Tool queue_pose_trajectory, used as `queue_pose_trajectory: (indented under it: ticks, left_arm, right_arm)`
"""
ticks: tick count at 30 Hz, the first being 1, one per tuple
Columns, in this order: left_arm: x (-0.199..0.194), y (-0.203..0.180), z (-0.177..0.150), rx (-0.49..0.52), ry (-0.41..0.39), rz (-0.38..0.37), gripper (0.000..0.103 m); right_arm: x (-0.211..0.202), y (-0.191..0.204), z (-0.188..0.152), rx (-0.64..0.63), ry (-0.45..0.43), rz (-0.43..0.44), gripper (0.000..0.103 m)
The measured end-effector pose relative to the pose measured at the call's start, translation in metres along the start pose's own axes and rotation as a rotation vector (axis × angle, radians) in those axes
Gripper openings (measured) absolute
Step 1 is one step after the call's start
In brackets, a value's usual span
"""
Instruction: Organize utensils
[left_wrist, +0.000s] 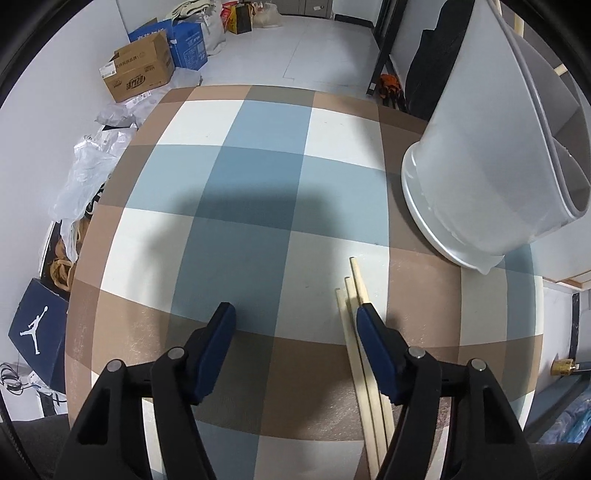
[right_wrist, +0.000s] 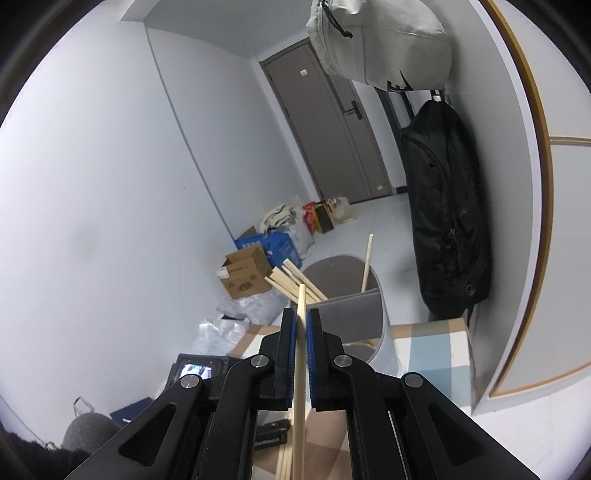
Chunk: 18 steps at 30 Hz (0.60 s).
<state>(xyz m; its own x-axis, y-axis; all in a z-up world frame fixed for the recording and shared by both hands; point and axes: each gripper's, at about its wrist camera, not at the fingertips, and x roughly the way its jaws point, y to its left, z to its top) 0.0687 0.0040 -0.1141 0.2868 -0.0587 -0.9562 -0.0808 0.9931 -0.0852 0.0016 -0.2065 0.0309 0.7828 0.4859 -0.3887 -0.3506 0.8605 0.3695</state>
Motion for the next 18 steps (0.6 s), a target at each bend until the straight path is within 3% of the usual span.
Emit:
queue_pose_trajectory:
  ticks: [1,3,5,7,12,18]
  left_arm:
    - [-0.001,-0.002,-0.001,0.004,0.000,-0.008,0.053]
    - [-0.004,-0.009,-0.002,0.029,-0.007,-0.031,0.026]
    - [-0.007,-0.017,-0.006,0.068,-0.009,-0.046,0.012]
    - [-0.009,-0.018,-0.011,0.087,-0.024,-0.035,0.012]
    - [-0.010,0.000,-0.015,0.080,-0.019,-0.143,0.012]
    - [-0.012,0.010,-0.013,0.098,0.002,-0.130,0.012]
  right_arm:
    - [0.000,0.000,0.000,-0.002,-0.002,-0.001,0.005]
    - [0.000,-0.001,0.000,0.001,-0.001,0.000,0.005]
    - [0.000,0.000,0.000,0.002,0.001,0.000,0.005]
    - [0.000,0.000,0.000,0.001,-0.001,0.000,0.005]
    - [0.000,0.000,-0.001,-0.001,0.002,0.000,0.005]
    - [0.001,0.003,-0.002,-0.008,0.006,0.002,0.005]
